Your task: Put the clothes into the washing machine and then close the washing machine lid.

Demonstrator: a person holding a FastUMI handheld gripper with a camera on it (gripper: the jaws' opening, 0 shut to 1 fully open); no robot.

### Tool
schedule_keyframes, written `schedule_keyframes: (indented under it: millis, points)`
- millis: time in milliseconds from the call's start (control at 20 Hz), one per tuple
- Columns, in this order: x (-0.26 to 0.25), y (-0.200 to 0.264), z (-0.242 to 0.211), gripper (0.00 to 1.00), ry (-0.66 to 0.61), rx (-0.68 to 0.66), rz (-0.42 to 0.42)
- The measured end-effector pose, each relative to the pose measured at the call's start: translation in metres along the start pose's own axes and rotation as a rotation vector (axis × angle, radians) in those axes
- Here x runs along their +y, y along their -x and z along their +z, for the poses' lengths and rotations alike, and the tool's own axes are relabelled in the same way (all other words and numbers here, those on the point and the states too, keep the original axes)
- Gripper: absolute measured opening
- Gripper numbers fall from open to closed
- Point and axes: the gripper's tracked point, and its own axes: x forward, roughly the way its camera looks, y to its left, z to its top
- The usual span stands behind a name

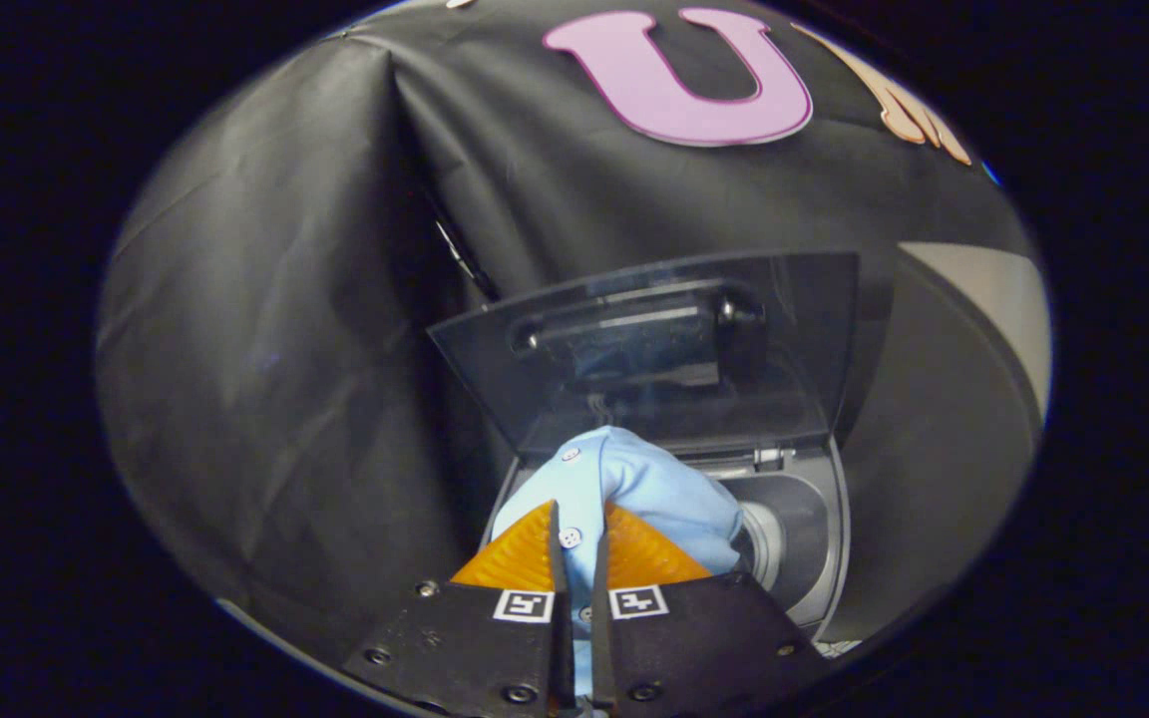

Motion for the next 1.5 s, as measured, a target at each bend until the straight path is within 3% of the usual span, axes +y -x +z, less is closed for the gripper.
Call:
schedule_keyframes:
  millis: [450, 850, 1100, 1200, 1500]
  points:
    - [-0.028, -0.047, -0.073, 0.08, -0.038, 0.175, -0.061]
    - [-0.051, -0.075, -0.089, 0.11, 0.015, 0.233, -0.152]
    - [-0.057, -0.086, -0.083, 0.12, -0.037, 0.216, -0.192]
    - [-0.066, -0.089, -0.081, 0.19, -0.045, 0.211, -0.224]
    - [-0.079, -0.08, -0.068, 0.78, -0.044, 0.165, -0.271]
